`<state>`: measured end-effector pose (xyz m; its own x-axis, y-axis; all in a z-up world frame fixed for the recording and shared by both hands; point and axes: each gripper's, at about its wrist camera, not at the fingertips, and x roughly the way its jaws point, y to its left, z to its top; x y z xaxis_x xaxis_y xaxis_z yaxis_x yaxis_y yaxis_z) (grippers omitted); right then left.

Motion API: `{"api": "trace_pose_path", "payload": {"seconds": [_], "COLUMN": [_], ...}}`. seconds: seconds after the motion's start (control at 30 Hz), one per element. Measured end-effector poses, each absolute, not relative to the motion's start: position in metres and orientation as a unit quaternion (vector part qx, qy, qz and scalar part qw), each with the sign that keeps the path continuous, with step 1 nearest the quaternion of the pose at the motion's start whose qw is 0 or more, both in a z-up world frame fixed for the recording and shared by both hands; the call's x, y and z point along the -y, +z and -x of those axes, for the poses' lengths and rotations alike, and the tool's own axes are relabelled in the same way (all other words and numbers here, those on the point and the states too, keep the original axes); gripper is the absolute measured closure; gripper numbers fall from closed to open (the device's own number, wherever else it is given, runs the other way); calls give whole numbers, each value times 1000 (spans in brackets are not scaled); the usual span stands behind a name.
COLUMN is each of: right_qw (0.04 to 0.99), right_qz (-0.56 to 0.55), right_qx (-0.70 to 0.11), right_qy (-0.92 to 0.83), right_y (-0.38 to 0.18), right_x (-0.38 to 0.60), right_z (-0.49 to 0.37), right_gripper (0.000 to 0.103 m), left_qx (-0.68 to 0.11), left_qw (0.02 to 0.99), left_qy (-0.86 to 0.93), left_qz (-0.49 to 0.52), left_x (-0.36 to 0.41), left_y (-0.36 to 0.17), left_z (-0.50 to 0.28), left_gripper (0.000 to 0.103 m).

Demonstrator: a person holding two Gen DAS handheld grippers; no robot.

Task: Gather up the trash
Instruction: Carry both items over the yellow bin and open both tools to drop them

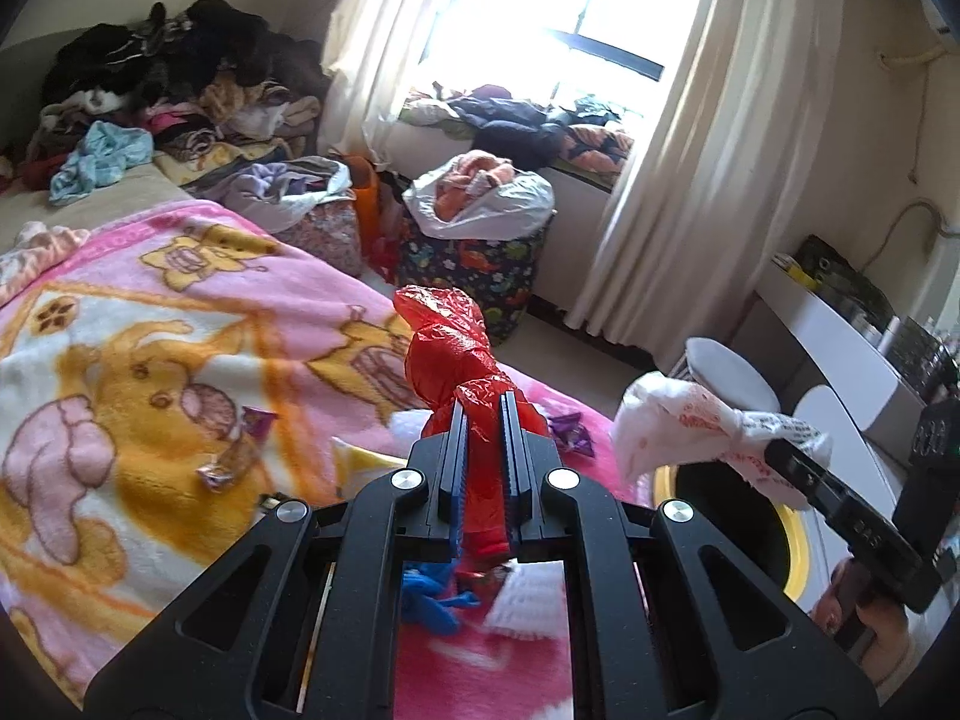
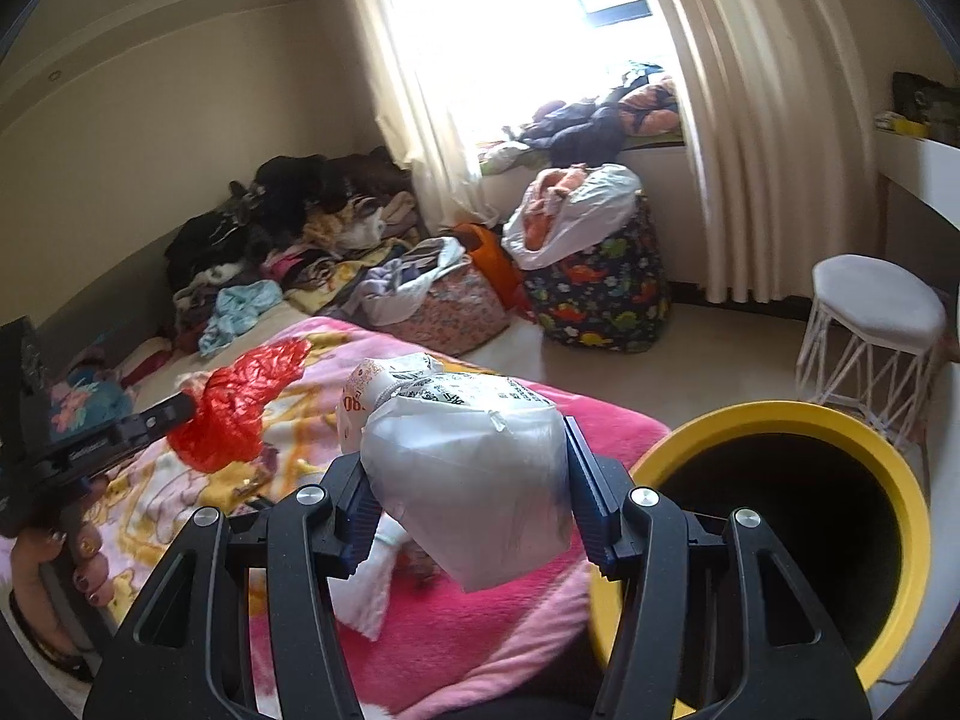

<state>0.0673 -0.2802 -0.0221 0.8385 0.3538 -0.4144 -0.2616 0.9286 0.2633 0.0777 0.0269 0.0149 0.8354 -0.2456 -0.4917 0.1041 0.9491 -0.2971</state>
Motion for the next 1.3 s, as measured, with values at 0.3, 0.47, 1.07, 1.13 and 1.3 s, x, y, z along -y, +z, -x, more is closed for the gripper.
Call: {"api": "trace_pose_path", "payload": {"seconds": [0.3,0.47,1.07,1.13,1.3], "right_qw": [958,960,956,954,947], "right_qz": [-125,-131,-151,-155,-163], "right_qx": [-234,-233,-252,-255,-272], "right_qy": [111,86,-21,-28,-44], "right_y": [-26,-29,-44,-47,-53], "right_x": [315,326,384,389,403], "right_z": [-70,-69,-65,-64,-62], "right_gripper": [51,51,51,51,50], "left_qx": [-277,-281,-304,-307,-318], "left_qw": [945,941,924,921,913], "left_qy": [-127,-146,-220,-228,-247], "left_qz": [118,117,81,75,65], "left_x": [8,23,93,101,122], "left_y": [10,7,-5,-8,-16], "left_z": [-77,-77,-77,-77,-81], "left_gripper": [97,97,97,97,97]}}
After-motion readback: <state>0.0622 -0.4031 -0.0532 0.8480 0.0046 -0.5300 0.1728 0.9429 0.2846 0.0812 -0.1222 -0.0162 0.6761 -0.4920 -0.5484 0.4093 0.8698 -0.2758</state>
